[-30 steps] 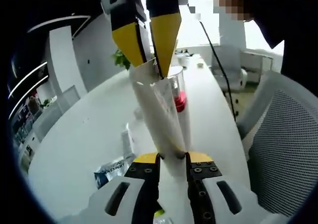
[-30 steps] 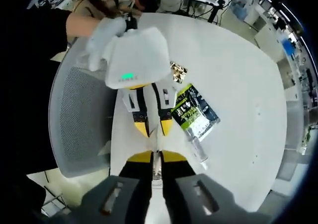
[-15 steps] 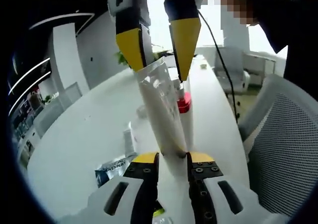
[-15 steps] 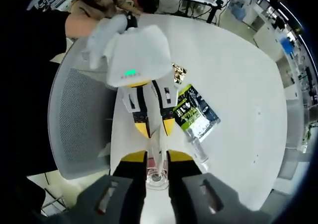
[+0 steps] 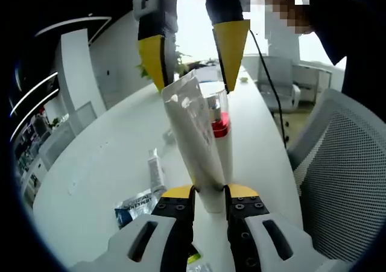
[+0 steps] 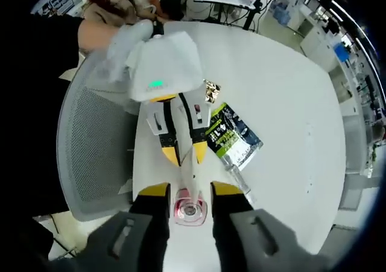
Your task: Arrange the skincare products in the storage area until every visible bottle or jar stands upright without overlapping.
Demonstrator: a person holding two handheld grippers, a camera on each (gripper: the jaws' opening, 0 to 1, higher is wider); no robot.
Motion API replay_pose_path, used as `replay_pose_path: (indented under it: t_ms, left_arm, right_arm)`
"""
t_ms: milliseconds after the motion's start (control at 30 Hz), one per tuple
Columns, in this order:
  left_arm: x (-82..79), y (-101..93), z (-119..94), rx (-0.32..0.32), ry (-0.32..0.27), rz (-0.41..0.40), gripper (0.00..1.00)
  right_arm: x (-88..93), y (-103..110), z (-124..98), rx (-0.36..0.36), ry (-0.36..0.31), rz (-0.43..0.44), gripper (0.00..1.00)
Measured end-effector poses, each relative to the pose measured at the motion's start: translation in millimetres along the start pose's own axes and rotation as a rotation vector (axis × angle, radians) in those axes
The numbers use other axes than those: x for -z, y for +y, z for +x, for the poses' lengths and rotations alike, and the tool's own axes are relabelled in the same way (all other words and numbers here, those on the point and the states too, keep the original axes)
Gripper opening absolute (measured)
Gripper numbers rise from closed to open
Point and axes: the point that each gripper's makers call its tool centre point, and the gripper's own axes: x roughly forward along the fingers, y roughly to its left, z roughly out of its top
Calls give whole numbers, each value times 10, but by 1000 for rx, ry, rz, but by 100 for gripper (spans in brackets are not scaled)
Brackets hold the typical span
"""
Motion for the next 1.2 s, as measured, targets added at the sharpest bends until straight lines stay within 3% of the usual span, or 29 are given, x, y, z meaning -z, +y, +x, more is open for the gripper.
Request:
replay_pose_path:
  t_ms: [200, 400, 567, 700, 867, 967, 1200]
  left_arm:
    - [-12, 10, 15, 0, -16, -5, 18]
    - [-46, -8, 24, -1, -37, 12, 17]
    - [-48, -13, 26, 5, -52, 2, 17]
    - [-51, -27, 44, 5, -59, 20, 18]
    - [-49, -29, 49, 8, -66, 32, 18]
    - [-49, -30, 49, 13, -69, 35, 18]
    - [-51, -36, 49, 26, -73, 38, 17]
  right_arm:
    - [200, 24, -30, 68, -129, 99, 40]
    - [328, 29, 17, 173, -336, 183, 40]
    - [372, 2, 74, 248, -465, 236, 34]
    - [374, -4, 126, 246, -567, 293, 32]
    - [445, 22, 196, 219, -601, 339, 29]
    - [413, 17, 166, 194, -659, 372, 28]
    - [399, 23, 162, 155, -703, 330, 27]
